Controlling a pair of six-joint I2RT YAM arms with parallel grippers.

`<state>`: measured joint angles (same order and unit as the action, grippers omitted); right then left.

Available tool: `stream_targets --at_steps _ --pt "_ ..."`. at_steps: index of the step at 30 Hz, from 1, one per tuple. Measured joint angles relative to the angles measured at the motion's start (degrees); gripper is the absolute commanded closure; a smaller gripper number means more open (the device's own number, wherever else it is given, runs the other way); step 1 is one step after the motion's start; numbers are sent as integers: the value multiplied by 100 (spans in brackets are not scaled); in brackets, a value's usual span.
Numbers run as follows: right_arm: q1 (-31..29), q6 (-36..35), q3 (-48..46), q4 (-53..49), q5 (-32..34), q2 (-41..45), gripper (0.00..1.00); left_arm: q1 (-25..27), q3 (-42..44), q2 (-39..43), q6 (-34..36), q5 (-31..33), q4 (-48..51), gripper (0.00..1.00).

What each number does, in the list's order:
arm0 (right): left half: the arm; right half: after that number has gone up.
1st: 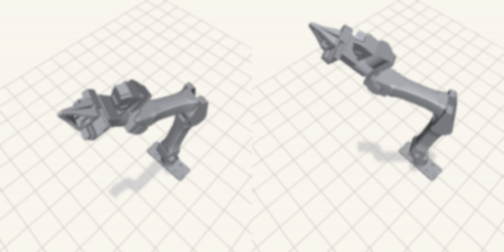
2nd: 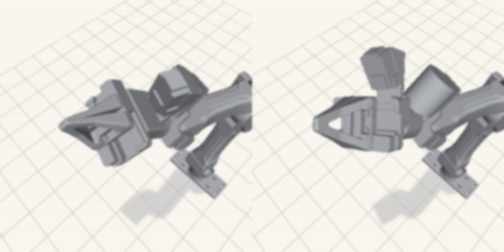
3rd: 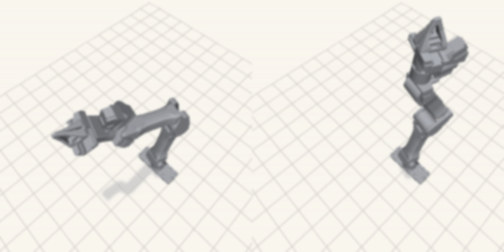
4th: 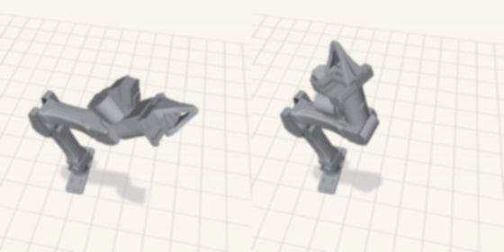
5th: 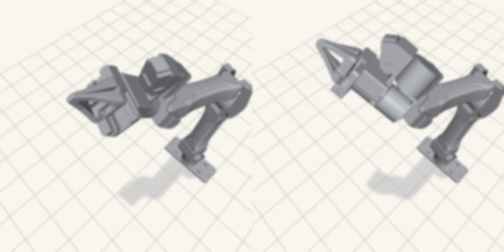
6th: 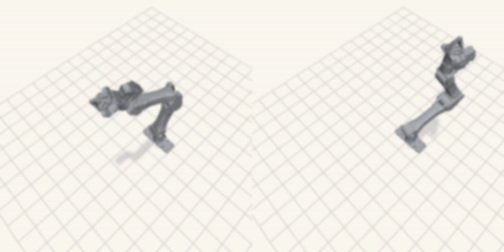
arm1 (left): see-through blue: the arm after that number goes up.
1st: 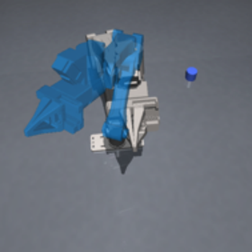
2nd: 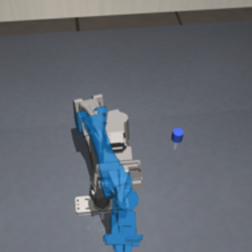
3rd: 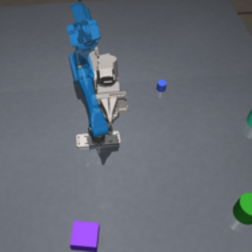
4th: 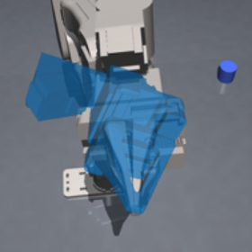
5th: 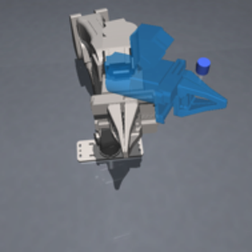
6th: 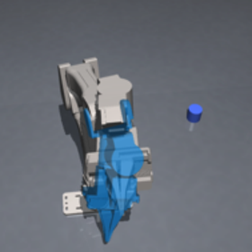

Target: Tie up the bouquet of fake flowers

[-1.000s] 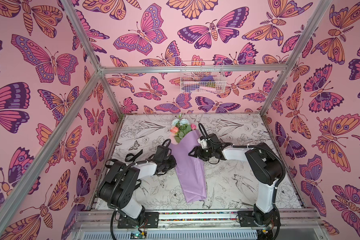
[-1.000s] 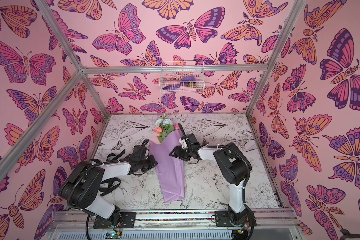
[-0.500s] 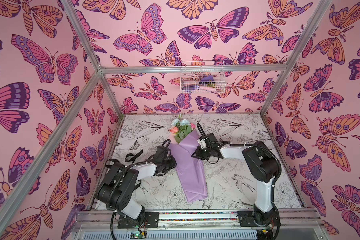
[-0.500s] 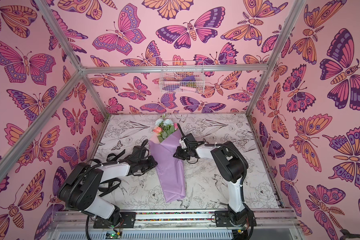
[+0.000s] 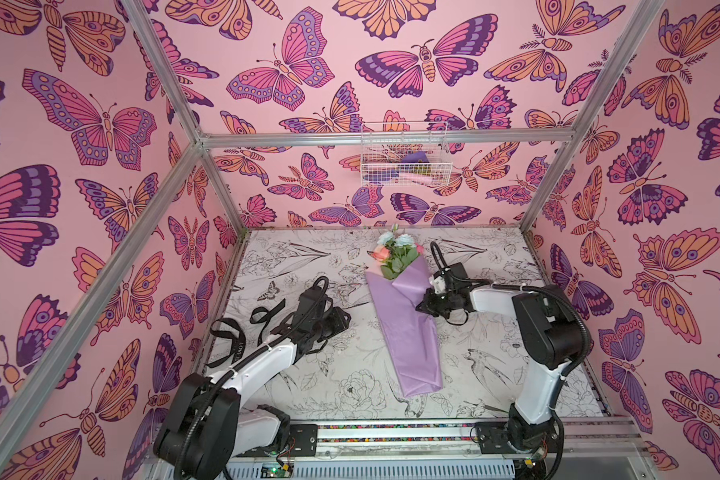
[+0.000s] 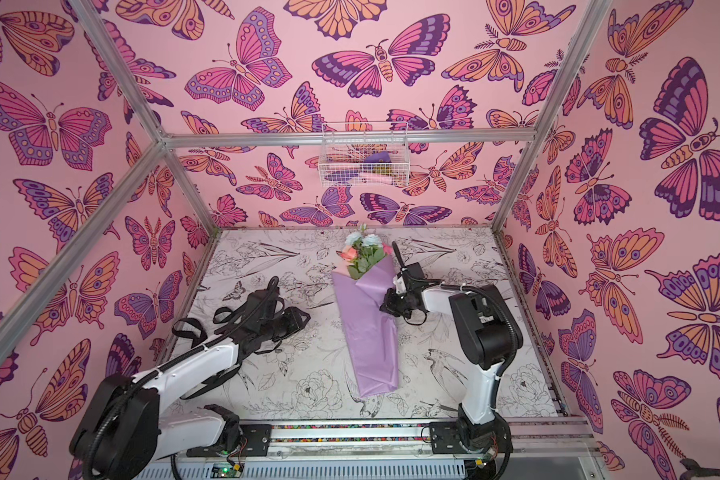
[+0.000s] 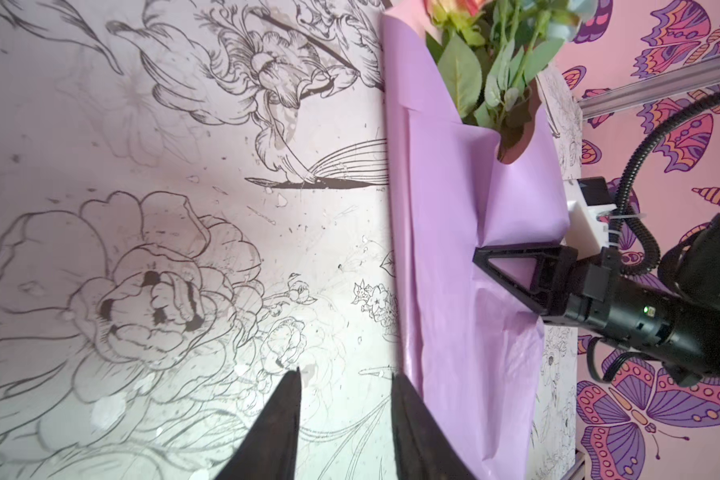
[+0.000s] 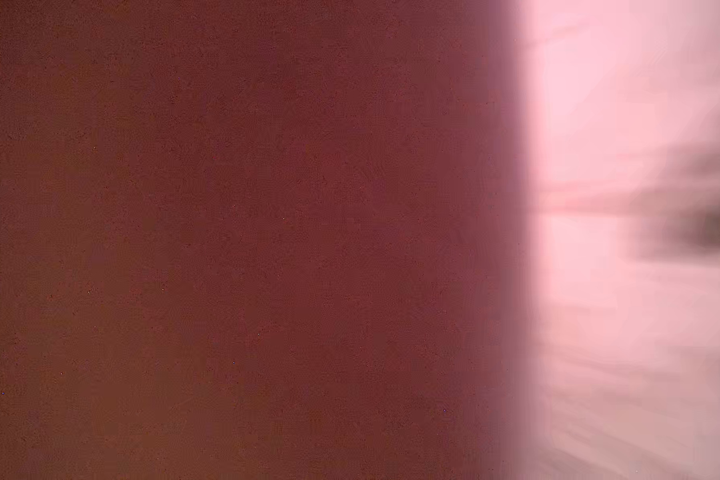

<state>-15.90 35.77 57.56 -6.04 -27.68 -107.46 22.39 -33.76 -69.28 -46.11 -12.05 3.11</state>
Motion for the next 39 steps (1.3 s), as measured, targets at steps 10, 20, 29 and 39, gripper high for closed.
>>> stream_targets --at_steps 10,20,29,39 --pt "1945 -1099 -107 -1180 293 461 100 -31 50 752 125 306 599 34" --pt "2931 -1891 592 -2212 881 337 100 -37 105 994 197 444 933 0" --pt "3261 -2326 1803 -2857 1471 -345 88 -37 223 1432 201 616 1204 0" --pt "3552 -2315 1694 -2914 1683 -304 35 -42 243 1491 221 743 1421 0"
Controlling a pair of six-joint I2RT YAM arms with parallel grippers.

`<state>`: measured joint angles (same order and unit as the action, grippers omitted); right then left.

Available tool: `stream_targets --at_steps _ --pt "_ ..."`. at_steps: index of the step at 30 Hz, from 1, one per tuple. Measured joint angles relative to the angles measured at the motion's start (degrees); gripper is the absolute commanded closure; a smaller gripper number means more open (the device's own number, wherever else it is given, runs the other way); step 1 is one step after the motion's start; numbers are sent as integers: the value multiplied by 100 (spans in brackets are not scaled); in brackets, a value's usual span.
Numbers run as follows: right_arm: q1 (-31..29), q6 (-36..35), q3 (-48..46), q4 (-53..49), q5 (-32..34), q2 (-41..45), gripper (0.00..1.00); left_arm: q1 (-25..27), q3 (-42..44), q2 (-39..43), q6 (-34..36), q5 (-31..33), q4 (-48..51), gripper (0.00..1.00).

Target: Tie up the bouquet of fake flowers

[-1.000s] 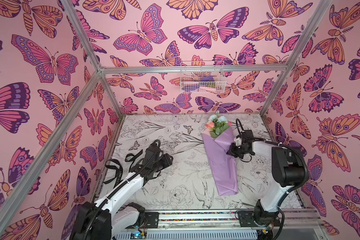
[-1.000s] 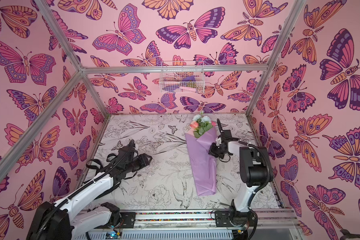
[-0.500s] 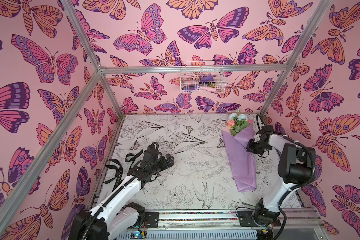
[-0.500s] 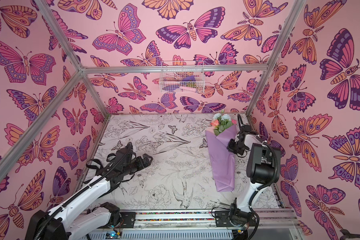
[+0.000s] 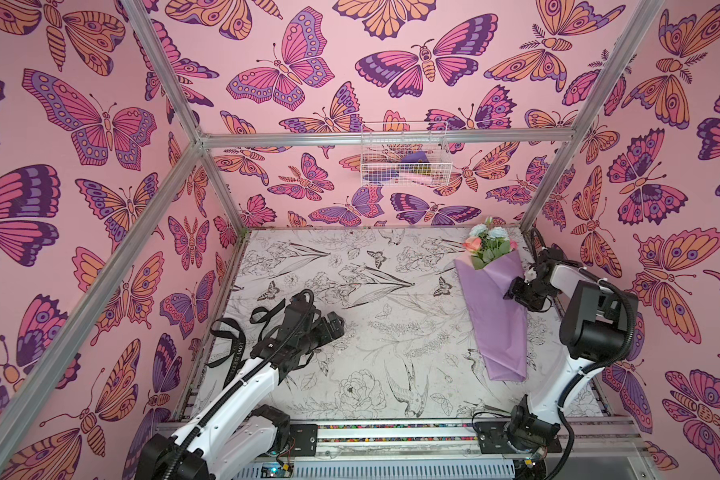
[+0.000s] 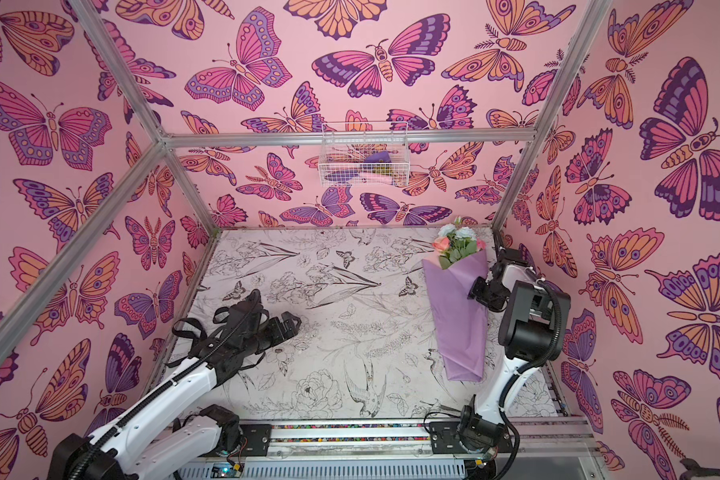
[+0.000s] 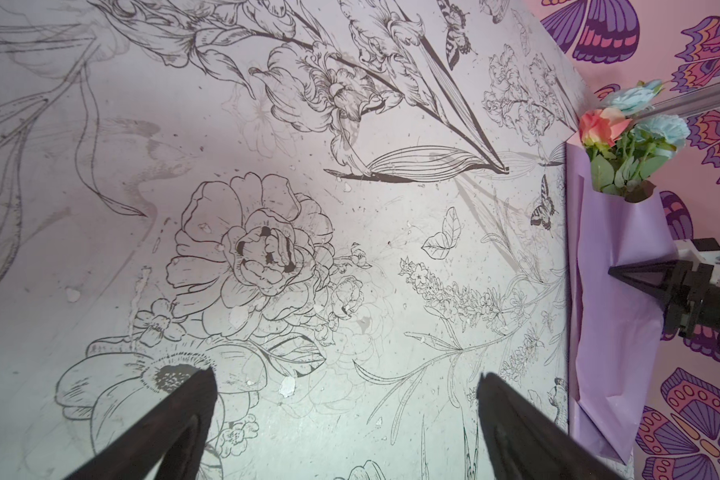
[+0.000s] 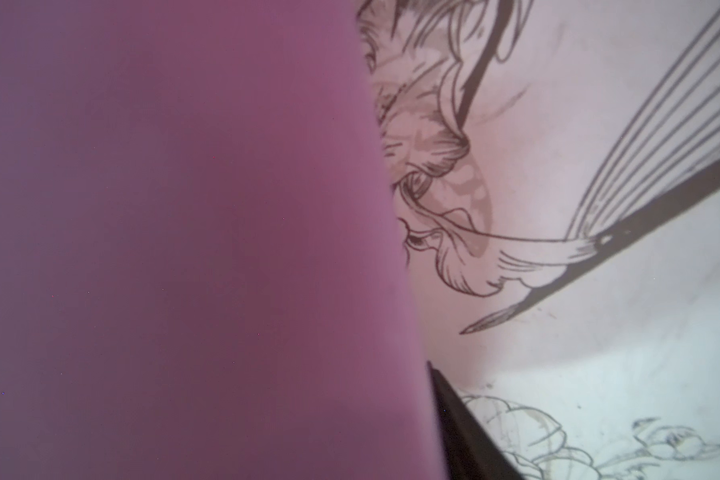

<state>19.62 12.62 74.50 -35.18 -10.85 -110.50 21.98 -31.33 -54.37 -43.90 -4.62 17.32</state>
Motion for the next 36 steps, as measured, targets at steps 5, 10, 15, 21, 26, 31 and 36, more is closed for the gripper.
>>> stream_targets --at_steps 5,10,15,21,26,31,36 --pt "2 81 -188 -44 345 507 24 -2 0 96 2 35 120 0" --pt "2 197 -396 -83 719 1298 1 -22 0 144 24 42 190 0" --pt "2 295 -748 -85 916 2090 1 -22 0 192 42 70 240 0" --pt "0 413 -1130 -111 951 2881 1 -24 0 264 109 151 278 0" --pt "0 522 -1303 -186 748 3340 1 -70 -17 264 260 282 461 0" --pt "-114 662 -1390 -313 402 3628 1 -420 -420 -76 664 654 831 0" --pt "-813 800 -1537 -387 400 4083 1 -1169 -1134 -920 1150 1023 1032 1"
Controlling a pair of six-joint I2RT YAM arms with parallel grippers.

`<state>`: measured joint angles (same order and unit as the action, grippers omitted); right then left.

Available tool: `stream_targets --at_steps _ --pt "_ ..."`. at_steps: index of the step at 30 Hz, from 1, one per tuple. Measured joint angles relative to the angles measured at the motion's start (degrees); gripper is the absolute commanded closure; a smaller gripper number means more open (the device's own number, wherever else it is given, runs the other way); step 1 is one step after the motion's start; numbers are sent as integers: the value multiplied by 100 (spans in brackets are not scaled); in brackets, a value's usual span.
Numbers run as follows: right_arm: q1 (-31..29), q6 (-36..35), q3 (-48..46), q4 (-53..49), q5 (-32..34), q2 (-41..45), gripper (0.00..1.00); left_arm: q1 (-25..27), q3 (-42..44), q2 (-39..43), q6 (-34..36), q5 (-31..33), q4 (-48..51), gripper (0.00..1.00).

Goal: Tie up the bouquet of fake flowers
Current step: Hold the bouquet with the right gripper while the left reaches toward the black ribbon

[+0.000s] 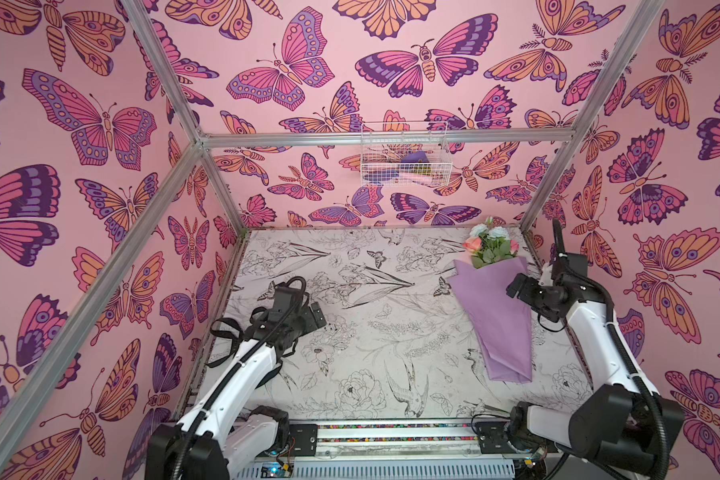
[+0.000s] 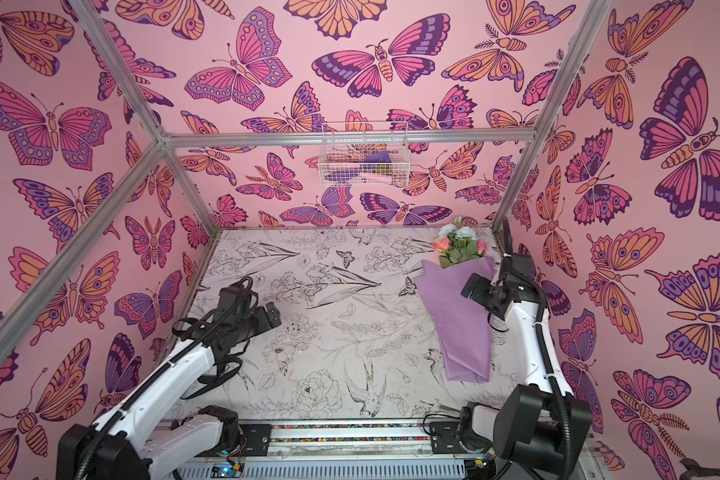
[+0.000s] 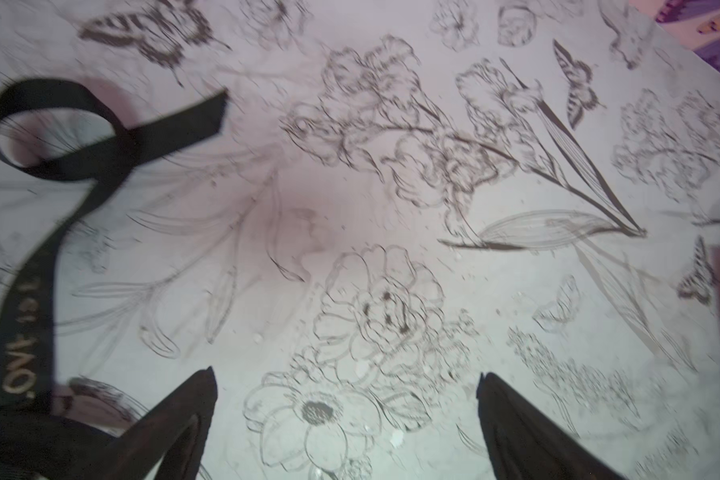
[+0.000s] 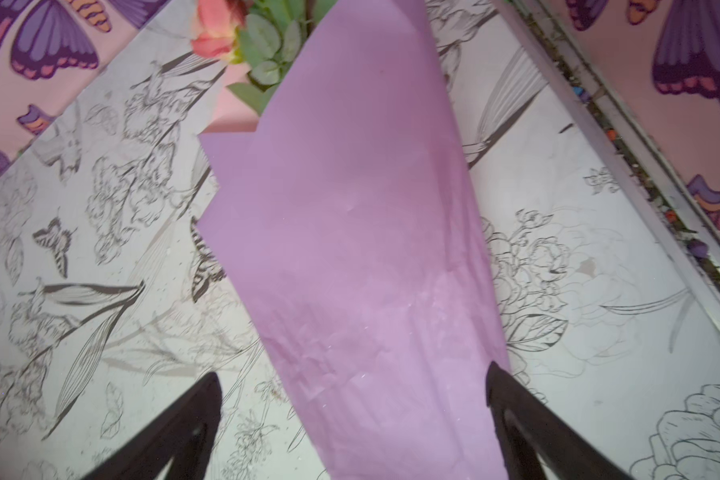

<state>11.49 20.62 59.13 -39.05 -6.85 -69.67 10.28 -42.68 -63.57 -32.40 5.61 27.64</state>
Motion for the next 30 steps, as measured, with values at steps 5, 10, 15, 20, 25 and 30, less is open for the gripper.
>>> stream_targets --at_steps 5,10,15,20,25,30 --pt "-815 114 -131 76 122 595 1 -671 -564 -997 365 225 59 10" --pt "-970 262 -282 118 50 890 1 -881 -1445 -2317 988 280 96 18" --pt "-970 361 -372 181 61 975 1 -1084 -2347 -3504 1766 155 317 26" --pt "-970 363 -391 179 197 1132 1 -1355 -2793 -4153 2483 -4 717 31" --pt "-970 363 -428 184 293 1172 1 -1740 -2876 -4321 2732 -179 1008 32" --pt "-970 363 -439 170 404 1172 1 -1971 -2940 -4485 2745 -199 1226 33"
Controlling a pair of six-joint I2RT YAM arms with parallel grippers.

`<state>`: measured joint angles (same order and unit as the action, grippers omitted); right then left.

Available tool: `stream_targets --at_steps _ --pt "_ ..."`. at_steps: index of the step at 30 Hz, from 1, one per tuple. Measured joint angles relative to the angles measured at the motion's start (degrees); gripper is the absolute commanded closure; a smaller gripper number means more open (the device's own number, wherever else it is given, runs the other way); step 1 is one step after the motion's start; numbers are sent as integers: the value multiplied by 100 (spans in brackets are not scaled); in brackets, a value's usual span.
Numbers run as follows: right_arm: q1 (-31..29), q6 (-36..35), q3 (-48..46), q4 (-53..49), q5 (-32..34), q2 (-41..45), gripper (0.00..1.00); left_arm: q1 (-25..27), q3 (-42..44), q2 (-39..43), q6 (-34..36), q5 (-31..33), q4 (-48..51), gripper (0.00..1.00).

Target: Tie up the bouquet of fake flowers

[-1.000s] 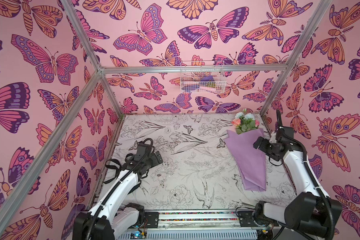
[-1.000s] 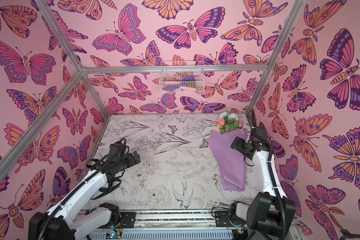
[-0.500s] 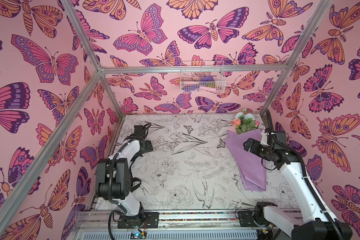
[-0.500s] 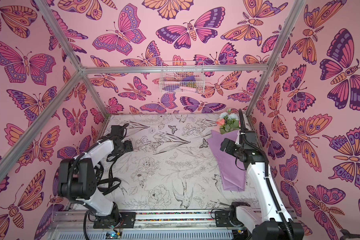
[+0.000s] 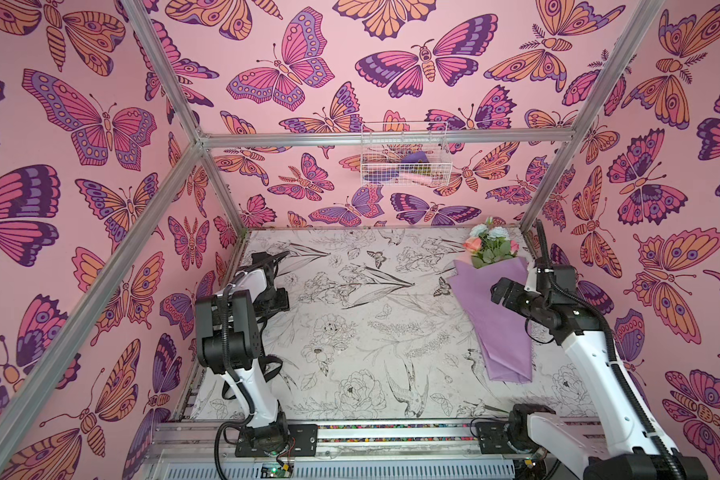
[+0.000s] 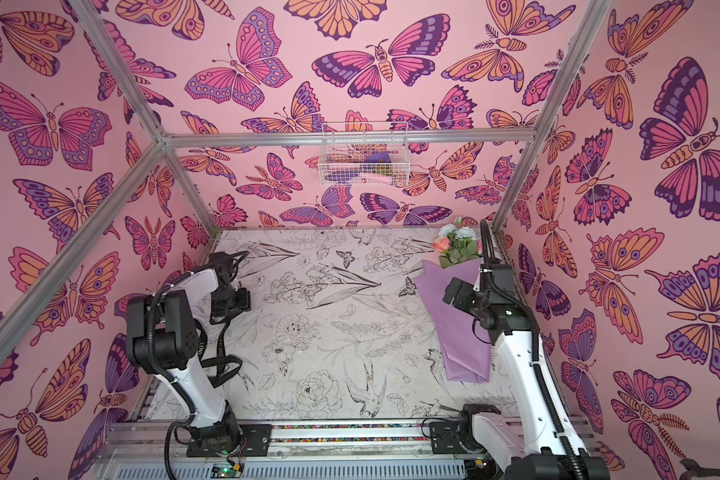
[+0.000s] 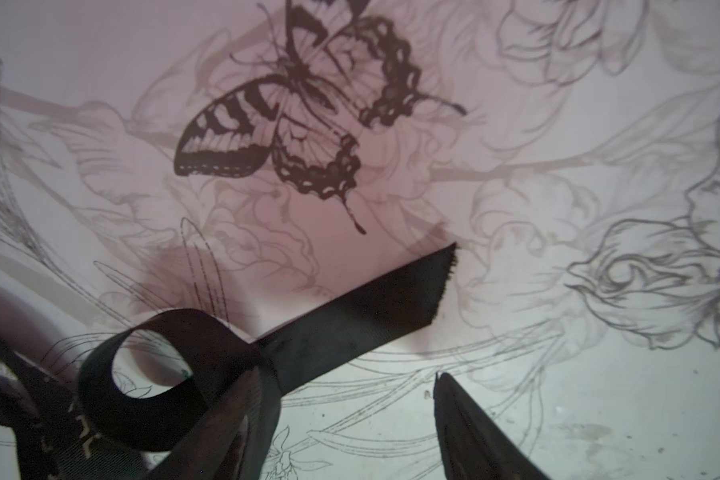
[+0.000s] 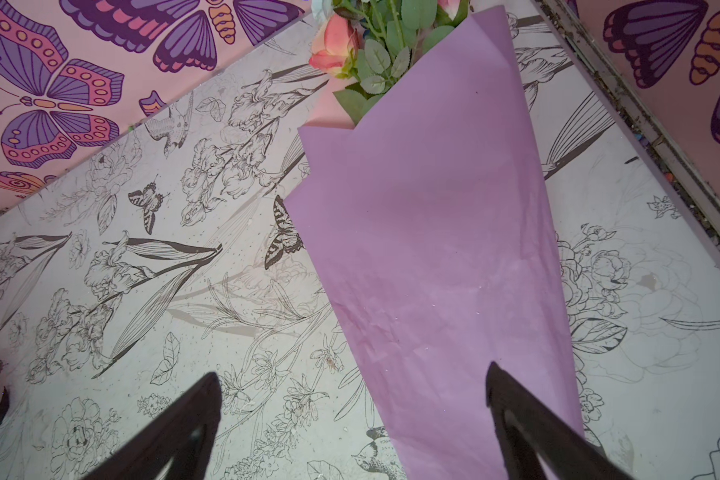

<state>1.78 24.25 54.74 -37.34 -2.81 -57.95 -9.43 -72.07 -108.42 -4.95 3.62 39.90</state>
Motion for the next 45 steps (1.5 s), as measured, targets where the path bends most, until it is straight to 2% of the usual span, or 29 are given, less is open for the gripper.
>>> stream_targets --at_steps 3,5,10,11,12,17,23,28,31,33,38,40,43,45 --pt "0 22 0 -13 50 0 1 -31 -48 -168 -24 -76 92 42" --pt "0 50 -2 -15 74 0 1 -31 -72 -190 -42 -138 96 53" --pt "0 125 -13 -15 155 24 1 -42 -79 -203 -81 -219 107 92" --pt "0 127 -15 -15 175 39 1 -50 -83 -203 -85 -240 109 98" --pt "0 125 -15 -17 188 61 1 -52 -85 -203 -83 -284 107 100" --pt "0 125 -24 -15 262 195 1 76 -79 -195 -136 -538 63 100" --pt "-7 149 -192 15 280 396 1 772 107 -61 -243 -951 -50 100" --pt "-98 280 -369 74 232 522 1 1882 269 122 -544 -1523 -225 100" --pt "-181 339 -372 153 146 522 1 2815 234 262 -782 -1891 -503 100" --pt "-260 402 -372 205 85 525 0 3477 76 284 -935 -2090 -638 100" --pt "-597 470 -380 251 26 487 3 4656 -457 282 -1222 -2389 -907 100" --pt "-835 494 -404 256 42 444 4 4979 -597 284 -1316 -2509 -1060 87" --pt "-1233 503 -476 256 87 348 7 5353 -577 302 -1440 -2618 -1255 61" --pt "-1513 514 -535 256 136 260 10 5484 -326 439 -1585 -2621 -1364 40"
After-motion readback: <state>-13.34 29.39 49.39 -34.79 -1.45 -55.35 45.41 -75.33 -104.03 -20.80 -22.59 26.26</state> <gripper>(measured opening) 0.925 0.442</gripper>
